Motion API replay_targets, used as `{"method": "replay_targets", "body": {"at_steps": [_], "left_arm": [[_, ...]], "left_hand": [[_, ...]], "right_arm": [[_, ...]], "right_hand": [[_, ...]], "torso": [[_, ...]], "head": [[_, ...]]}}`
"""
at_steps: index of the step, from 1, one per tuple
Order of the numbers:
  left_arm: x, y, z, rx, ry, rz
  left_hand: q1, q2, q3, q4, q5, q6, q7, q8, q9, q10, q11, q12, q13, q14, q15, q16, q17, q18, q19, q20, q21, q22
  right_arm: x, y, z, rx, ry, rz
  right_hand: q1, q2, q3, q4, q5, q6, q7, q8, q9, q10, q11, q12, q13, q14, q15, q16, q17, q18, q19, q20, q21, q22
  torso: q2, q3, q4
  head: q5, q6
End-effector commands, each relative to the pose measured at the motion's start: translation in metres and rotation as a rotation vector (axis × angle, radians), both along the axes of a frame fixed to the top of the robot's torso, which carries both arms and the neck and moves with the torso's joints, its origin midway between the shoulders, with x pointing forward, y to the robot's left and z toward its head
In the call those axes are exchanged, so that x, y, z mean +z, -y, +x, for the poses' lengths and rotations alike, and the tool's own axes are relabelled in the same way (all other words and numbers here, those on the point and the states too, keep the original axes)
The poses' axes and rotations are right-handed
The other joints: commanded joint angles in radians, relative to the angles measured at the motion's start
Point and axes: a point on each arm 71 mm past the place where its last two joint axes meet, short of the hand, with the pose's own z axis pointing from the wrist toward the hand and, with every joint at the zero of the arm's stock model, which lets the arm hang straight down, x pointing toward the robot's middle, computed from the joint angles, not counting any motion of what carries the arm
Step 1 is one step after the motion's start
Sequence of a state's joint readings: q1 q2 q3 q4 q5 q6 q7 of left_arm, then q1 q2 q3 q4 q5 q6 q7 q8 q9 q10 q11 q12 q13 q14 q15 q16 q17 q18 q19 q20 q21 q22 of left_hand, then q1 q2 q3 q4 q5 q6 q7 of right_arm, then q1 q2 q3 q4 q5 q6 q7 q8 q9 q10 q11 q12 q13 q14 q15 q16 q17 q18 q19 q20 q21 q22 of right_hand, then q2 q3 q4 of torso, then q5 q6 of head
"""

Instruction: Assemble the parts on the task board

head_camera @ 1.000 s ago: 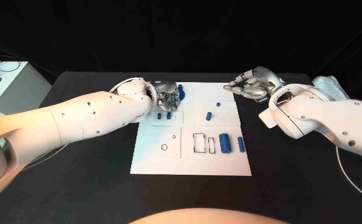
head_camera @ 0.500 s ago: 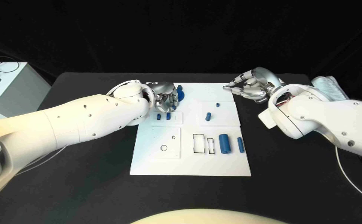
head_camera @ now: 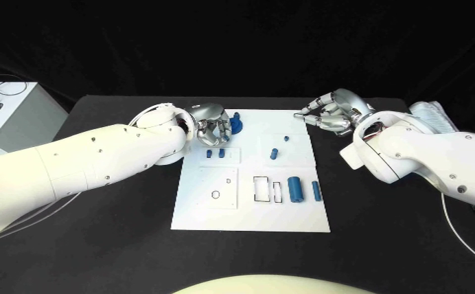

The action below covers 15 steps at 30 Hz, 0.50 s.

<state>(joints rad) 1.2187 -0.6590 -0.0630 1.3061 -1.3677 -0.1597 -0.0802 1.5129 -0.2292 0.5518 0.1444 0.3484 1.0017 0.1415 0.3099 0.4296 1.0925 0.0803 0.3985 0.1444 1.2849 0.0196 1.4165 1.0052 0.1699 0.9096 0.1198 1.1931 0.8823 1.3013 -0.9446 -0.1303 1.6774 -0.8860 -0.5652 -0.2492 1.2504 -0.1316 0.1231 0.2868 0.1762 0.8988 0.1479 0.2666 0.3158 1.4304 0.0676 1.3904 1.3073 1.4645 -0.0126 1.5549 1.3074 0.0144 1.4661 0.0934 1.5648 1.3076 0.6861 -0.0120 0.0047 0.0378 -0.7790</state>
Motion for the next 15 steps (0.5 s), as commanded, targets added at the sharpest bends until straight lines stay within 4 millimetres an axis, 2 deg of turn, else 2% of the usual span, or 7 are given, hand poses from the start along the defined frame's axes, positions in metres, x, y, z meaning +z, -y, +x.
{"method": "replay_targets", "body": {"at_steps": [1,4,11,15], "left_arm": [[0.000,-0.003,-0.002,-0.002,-0.034,-0.028],[0.000,-0.008,-0.002,0.008,-0.042,-0.025],[-0.002,-0.022,0.000,0.038,-0.062,-0.001],[-0.002,-0.024,0.001,0.046,-0.056,0.001]], "left_hand": [[-0.008,0.000,-0.001,-0.004,-0.001,0.008,-0.001,-0.004,0.002,0.010,-0.002,-0.005,-0.001,0.007,-0.003,0.006,-0.001,-0.002,0.003,0.002,0.004,0.001],[-0.010,-0.001,-0.001,-0.004,-0.001,0.008,-0.001,-0.004,0.002,0.011,-0.002,-0.006,-0.001,0.007,-0.003,0.006,-0.001,-0.002,0.004,0.002,0.004,0.002],[-0.011,-0.001,-0.001,-0.004,-0.002,0.009,-0.001,-0.004,0.003,0.012,-0.002,-0.007,-0.001,0.007,-0.003,0.006,-0.002,-0.003,0.005,0.002,0.005,0.003],[-0.011,-0.001,-0.001,-0.004,-0.002,0.009,-0.001,-0.004,0.003,0.012,-0.002,-0.007,-0.001,0.007,-0.003,0.006,-0.002,-0.003,0.005,0.002,0.005,0.003]], "right_arm": [[0.000,-0.001,0.000,0.013,0.008,-0.007],[0.000,0.000,0.000,0.012,0.007,-0.008],[0.000,0.001,0.000,0.010,0.006,-0.009],[0.000,0.001,0.000,0.010,0.006,-0.009]], "right_hand": [[0.004,0.005,-0.003,-0.003,-0.001,-0.006,-0.001,0.005,-0.001,-0.002,-0.003,0.001,0.109,0.095,0.004,-0.006,0.221,-0.012,0.101,0.001,-0.001,0.258],[0.004,0.005,-0.003,-0.003,-0.001,-0.006,-0.001,0.005,-0.001,-0.002,-0.003,0.001,0.109,0.095,0.004,-0.006,0.221,-0.012,0.101,0.001,-0.001,0.258],[0.004,0.005,-0.003,-0.003,-0.001,-0.006,-0.001,0.005,-0.001,-0.002,-0.003,0.001,0.109,0.095,0.004,-0.006,0.221,-0.012,0.101,0.001,-0.001,0.258],[0.004,0.005,-0.003,-0.003,-0.001,-0.006,-0.001,0.005,-0.001,-0.002,-0.003,0.001,0.109,0.095,0.004,-0.006,0.221,-0.012,0.101,0.001,-0.001,0.258]], "torso": [[0.000,0.0000,0.0011],[0.001,-0.0008,0.0003],[0.002,0.0004,-0.0014],[0.003,-0.0008,-0.0018]], "head": [[0.000,0.000],[0.002,0.001],[0.004,0.001],[0.004,0.001]]}}
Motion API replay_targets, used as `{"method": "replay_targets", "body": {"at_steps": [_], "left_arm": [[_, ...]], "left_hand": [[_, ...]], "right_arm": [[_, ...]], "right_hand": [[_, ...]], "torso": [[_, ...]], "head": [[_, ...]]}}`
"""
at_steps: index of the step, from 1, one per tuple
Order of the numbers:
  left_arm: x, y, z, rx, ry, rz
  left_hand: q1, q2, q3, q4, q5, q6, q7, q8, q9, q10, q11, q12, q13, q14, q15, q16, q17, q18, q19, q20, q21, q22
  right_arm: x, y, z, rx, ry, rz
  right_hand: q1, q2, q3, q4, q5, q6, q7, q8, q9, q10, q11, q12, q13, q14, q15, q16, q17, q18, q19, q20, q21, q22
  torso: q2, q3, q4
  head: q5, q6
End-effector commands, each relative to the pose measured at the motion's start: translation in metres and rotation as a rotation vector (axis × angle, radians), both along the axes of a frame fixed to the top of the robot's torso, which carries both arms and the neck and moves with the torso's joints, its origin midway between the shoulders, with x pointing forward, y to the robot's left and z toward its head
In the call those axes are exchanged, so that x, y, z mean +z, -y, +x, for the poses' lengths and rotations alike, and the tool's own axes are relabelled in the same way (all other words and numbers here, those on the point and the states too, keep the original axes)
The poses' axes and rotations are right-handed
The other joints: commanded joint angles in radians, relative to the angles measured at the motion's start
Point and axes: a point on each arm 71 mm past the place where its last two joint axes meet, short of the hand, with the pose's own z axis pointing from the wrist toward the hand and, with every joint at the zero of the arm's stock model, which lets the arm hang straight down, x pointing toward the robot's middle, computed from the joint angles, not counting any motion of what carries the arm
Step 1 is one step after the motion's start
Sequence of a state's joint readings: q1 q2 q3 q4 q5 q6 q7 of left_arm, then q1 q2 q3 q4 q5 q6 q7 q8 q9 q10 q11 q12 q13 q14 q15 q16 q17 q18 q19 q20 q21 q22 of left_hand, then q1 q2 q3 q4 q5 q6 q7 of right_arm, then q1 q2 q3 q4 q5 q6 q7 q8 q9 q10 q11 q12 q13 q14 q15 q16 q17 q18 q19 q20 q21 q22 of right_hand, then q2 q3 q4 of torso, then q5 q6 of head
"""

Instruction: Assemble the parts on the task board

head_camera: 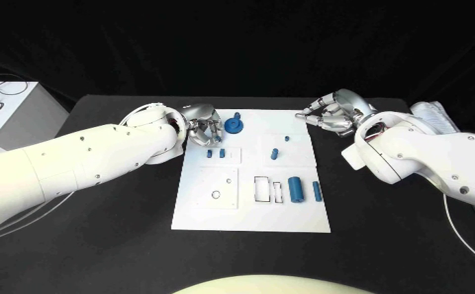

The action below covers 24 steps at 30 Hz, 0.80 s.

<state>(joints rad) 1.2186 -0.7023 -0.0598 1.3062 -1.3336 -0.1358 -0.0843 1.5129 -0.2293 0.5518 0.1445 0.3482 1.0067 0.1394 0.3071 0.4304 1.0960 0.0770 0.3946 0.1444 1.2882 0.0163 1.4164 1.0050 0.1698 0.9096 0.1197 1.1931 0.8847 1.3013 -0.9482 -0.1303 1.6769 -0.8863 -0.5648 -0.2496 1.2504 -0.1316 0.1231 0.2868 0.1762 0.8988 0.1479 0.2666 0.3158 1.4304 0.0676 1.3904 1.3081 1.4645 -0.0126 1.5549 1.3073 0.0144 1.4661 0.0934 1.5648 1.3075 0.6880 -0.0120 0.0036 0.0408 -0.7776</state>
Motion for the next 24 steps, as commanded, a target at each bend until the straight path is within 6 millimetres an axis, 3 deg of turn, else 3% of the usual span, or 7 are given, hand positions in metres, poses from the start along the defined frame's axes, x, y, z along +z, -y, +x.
{"method": "replay_targets", "body": {"at_steps": [1,24], "left_arm": [[-0.0005,-0.0008,0.0003,0.001,-0.016,0.002],[-0.0037,0.0005,0.0051,0.008,-0.034,0.023]], "left_hand": [[-0.013,-0.001,-0.001,-0.004,-0.001,0.005,0.001,-0.002,0.002,0.009,0.001,-0.005,-0.001,0.004,0.001,0.007,-0.001,-0.002,0.005,0.002,0.004,0.001],[-0.014,0.000,0.000,-0.006,-0.001,0.006,0.000,-0.002,0.002,0.011,0.001,-0.007,0.000,0.004,0.000,0.007,-0.002,-0.003,0.006,0.002,0.005,0.002]], "right_arm": [[0.0002,-0.0011,-0.0003,0.014,0.006,-0.008],[0.0001,-0.0017,-0.0003,0.016,0.005,-0.008]], "right_hand": [[0.004,0.005,-0.003,-0.003,-0.001,-0.006,-0.001,0.005,-0.001,-0.002,-0.003,0.001,0.109,0.095,0.004,-0.006,0.221,-0.013,0.101,0.001,-0.001,0.258],[0.004,0.005,-0.003,-0.003,-0.001,-0.006,-0.001,0.005,-0.001,-0.002,-0.003,0.001,0.109,0.095,0.004,-0.006,0.221,-0.013,0.101,0.001,-0.001,0.258]], "torso": [[0.001,-0.0007,-0.0011],[0.001,0.0009,-0.0005]], "head": [[0.001,-0.001],[0.001,-0.006]]}}
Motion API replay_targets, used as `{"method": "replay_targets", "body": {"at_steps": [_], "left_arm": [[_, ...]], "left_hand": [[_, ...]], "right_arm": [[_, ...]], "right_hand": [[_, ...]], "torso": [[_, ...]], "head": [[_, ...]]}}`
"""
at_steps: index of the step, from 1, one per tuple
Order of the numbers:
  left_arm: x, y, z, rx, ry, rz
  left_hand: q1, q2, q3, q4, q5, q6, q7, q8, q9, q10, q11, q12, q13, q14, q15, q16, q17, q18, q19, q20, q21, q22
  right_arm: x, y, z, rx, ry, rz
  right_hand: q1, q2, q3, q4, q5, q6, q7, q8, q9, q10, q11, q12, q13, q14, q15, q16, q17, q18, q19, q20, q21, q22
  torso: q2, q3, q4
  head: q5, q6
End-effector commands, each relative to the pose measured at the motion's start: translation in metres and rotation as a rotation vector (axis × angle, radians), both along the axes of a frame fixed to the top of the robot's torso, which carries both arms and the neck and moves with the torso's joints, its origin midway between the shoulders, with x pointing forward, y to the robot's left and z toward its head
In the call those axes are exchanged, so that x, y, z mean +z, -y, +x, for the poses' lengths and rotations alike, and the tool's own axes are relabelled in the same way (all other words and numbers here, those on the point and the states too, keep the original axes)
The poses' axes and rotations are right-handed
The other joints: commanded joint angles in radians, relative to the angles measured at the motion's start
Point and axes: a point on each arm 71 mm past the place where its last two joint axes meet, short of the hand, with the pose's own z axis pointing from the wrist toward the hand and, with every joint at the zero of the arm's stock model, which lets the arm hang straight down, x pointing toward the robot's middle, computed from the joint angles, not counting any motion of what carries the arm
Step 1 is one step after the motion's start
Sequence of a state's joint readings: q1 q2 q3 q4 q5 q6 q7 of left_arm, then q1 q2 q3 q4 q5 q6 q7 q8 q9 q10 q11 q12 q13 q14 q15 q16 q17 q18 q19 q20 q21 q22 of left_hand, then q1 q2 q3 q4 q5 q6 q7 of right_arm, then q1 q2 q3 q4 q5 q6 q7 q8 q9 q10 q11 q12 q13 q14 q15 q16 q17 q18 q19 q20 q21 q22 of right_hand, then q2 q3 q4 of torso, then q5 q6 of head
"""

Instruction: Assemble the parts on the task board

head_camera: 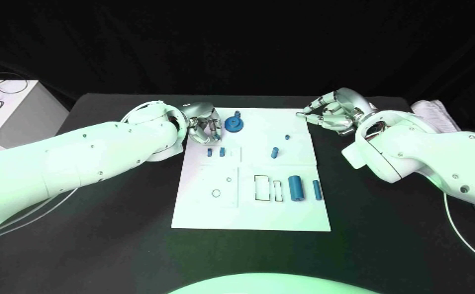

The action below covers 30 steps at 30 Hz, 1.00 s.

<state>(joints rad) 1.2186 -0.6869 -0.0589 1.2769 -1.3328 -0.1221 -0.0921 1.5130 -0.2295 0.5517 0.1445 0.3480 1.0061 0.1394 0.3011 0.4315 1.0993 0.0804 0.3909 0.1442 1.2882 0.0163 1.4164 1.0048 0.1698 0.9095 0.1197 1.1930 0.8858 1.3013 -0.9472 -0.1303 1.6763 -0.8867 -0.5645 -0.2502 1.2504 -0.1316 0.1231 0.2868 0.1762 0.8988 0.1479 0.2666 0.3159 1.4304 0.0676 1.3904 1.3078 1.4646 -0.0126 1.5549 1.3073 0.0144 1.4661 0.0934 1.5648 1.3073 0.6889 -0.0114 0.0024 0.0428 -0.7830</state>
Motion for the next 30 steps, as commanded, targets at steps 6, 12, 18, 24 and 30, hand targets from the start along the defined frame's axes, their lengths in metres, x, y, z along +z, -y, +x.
{"method": "replay_targets", "body": {"at_steps": [6,12,18,24,30], "left_arm": [[-0.0029,0.0021,0.0018,-0.003,-0.033,0.019],[-0.0041,0.0053,0.0029,-0.008,-0.041,0.024],[-0.0050,0.0086,0.0031,-0.016,-0.048,0.027],[-0.0056,0.0095,0.0027,-0.022,-0.056,0.030],[-0.0062,0.0097,0.0021,-0.025,-0.064,0.035]], "left_hand": [[-0.014,0.000,0.000,-0.006,-0.001,0.006,0.000,0.004,0.001,0.008,-0.002,-0.005,0.000,0.004,0.000,0.007,-0.003,-0.002,0.005,0.002,0.004,-0.001],[-0.014,0.000,0.000,-0.006,-0.001,0.006,0.000,0.004,0.001,0.008,-0.002,-0.005,0.000,0.004,0.000,0.007,-0.003,-0.002,0.005,0.002,0.004,-0.001],[-0.015,0.000,0.000,-0.006,-0.002,0.006,0.000,0.003,0.001,0.008,-0.002,-0.006,0.000,0.002,0.000,0.006,-0.006,-0.002,0.004,0.002,0.003,-0.002],[-0.016,0.000,0.000,-0.007,-0.003,0.006,0.001,0.002,0.001,0.008,-0.002,-0.007,0.000,0.003,0.000,0.006,-0.005,-0.002,0.004,0.002,0.003,-0.002],[-0.017,0.002,0.000,-0.008,-0.004,0.010,-0.001,0.003,0.002,0.012,-0.003,-0.009,0.001,0.003,0.000,0.006,-0.005,-0.002,0.005,0.002,0.003,-0.001]], "right_arm": [[0.0002,-0.0016,-0.0006,0.016,0.005,-0.008],[0.0003,-0.0017,-0.0007,0.016,0.006,-0.008],[0.0003,-0.0020,-0.0007,0.017,0.006,-0.008],[0.0003,-0.0020,-0.0007,0.017,0.006,-0.008],[0.0002,-0.0019,-0.0007,0.017,0.006,-0.008]], "right_hand": [[0.004,0.005,-0.003,-0.003,-0.001,-0.006,-0.001,0.005,-0.001,-0.002,-0.003,0.001,0.109,0.095,0.004,-0.006,0.221,-0.012,0.101,0.001,-0.001,0.259],[0.004,0.005,-0.003,-0.003,-0.001,-0.006,-0.001,0.005,-0.001,-0.002,-0.003,0.001,0.109,0.095,0.004,-0.006,0.221,-0.012,0.101,0.001,-0.001,0.259],[0.004,0.005,-0.003,-0.003,-0.001,-0.006,-0.001,0.005,-0.001,-0.002,-0.003,0.001,0.109,0.095,0.004,-0.006,0.221,-0.012,0.101,0.001,-0.001,0.259],[0.004,0.005,-0.003,-0.003,-0.001,-0.006,-0.001,0.005,-0.001,-0.002,-0.003,0.001,0.109,0.095,0.004,-0.006,0.221,-0.012,0.101,0.001,-0.001,0.259],[0.004,0.005,-0.003,-0.003,-0.001,-0.006,-0.001,0.005,-0.001,-0.002,-0.003,0.001,0.109,0.095,0.004,-0.006,0.221,-0.012,0.101,0.001,-0.001,0.259]], "torso": [[0.000,0.0002,0.0007],[0.000,-0.0004,0.0005],[0.000,-0.0007,0.0004],[-0.001,-0.0007,0.0011],[-0.001,-0.0009,0.0013]], "head": [[-0.003,-0.001],[-0.003,-0.002],[-0.003,-0.004],[-0.004,-0.005],[-0.004,-0.005]]}}
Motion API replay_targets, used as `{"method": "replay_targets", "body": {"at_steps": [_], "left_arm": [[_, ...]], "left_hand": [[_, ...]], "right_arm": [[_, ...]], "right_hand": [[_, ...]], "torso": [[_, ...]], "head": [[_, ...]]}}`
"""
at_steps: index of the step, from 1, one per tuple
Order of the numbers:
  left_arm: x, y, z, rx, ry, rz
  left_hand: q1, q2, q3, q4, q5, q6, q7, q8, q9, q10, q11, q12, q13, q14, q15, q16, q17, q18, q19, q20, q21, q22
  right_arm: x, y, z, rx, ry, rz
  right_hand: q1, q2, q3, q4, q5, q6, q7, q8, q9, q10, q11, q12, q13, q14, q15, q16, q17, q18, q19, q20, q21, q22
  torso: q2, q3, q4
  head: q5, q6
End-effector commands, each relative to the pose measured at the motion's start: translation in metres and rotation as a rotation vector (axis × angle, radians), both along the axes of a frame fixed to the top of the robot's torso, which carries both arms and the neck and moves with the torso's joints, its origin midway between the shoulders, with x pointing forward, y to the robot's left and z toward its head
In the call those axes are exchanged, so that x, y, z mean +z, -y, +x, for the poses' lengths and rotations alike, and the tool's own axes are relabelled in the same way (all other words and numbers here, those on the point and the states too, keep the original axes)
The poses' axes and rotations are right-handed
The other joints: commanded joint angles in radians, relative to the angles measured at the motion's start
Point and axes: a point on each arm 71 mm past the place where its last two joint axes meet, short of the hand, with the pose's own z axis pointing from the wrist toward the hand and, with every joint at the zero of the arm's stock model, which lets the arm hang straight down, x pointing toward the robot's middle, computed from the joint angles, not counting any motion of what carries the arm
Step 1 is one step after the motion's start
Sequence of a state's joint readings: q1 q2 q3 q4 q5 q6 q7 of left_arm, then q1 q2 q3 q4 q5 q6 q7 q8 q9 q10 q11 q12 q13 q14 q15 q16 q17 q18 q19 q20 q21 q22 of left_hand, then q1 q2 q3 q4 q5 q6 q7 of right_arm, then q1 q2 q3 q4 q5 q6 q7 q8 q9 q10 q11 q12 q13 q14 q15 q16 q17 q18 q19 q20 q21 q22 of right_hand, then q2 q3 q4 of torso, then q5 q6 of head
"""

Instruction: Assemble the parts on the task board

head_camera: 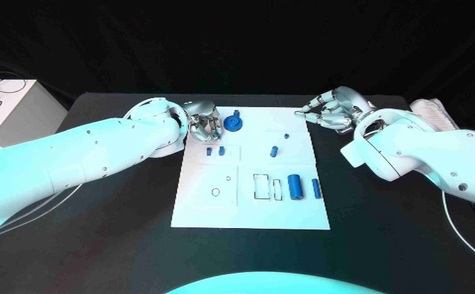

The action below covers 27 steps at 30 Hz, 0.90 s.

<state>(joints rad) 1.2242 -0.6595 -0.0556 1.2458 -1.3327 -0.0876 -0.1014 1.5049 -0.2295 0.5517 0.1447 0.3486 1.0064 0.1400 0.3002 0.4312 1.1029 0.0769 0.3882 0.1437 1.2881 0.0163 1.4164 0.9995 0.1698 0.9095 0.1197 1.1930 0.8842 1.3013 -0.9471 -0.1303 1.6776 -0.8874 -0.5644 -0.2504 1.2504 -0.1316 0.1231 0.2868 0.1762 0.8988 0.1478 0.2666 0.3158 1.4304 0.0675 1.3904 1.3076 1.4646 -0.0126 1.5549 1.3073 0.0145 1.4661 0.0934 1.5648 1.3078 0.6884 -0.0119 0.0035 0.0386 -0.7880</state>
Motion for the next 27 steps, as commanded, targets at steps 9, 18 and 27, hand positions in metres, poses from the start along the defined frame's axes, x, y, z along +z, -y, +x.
{"method": "replay_targets", "body": {"at_steps": [9,18,27], "left_arm": [[-0.0065,0.0037,-0.0041,-0.021,-0.044,0.021],[-0.0050,0.0045,-0.0044,-0.025,-0.030,0.008],[-0.0045,0.0052,-0.0048,-0.028,-0.025,0.003]], "left_hand": [[-0.011,0.003,-0.002,-0.013,-0.006,0.018,-0.003,0.006,0.005,0.020,-0.003,-0.008,0.004,0.004,-0.002,0.008,0.001,-0.002,0.006,0.001,0.003,0.001],[-0.011,0.004,-0.002,-0.015,-0.006,0.020,-0.004,0.007,0.006,0.023,-0.004,-0.008,0.006,0.004,-0.003,0.008,0.001,-0.002,0.007,0.001,0.003,0.002],[-0.011,0.004,-0.002,-0.015,-0.006,0.020,-0.004,0.007,0.006,0.023,-0.004,-0.008,0.006,0.004,-0.003,0.008,0.001,-0.002,0.007,0.001,0.003,0.002]], "right_arm": [[0.0002,-0.0010,-0.0004,0.015,0.006,-0.008],[0.0001,-0.0010,-0.0001,0.015,0.006,-0.008],[0.0001,-0.0011,0.0002,0.015,0.006,-0.008]], "right_hand": [[0.004,0.005,-0.003,-0.003,-0.001,-0.006,-0.001,0.005,-0.001,-0.002,-0.003,0.001,0.109,0.095,0.004,-0.006,0.221,-0.013,0.101,0.001,-0.001,0.258],[0.004,0.005,-0.003,-0.003,-0.001,-0.006,-0.001,0.005,-0.001,-0.002,-0.003,0.001,0.109,0.095,0.004,-0.006,0.221,-0.013,0.101,0.001,-0.001,0.258],[0.007,0.006,-0.007,-0.001,-0.001,-0.006,-0.001,0.006,-0.001,-0.002,-0.003,0.001,0.108,0.095,0.004,-0.006,0.221,-0.012,0.101,0.001,-0.002,0.258]], "torso": [[0.000,-0.0005,0.0001],[0.000,0.0001,0.0001],[0.000,0.0003,-0.0005]], "head": [[0.001,0.000],[0.001,-0.001],[0.001,-0.002]]}}
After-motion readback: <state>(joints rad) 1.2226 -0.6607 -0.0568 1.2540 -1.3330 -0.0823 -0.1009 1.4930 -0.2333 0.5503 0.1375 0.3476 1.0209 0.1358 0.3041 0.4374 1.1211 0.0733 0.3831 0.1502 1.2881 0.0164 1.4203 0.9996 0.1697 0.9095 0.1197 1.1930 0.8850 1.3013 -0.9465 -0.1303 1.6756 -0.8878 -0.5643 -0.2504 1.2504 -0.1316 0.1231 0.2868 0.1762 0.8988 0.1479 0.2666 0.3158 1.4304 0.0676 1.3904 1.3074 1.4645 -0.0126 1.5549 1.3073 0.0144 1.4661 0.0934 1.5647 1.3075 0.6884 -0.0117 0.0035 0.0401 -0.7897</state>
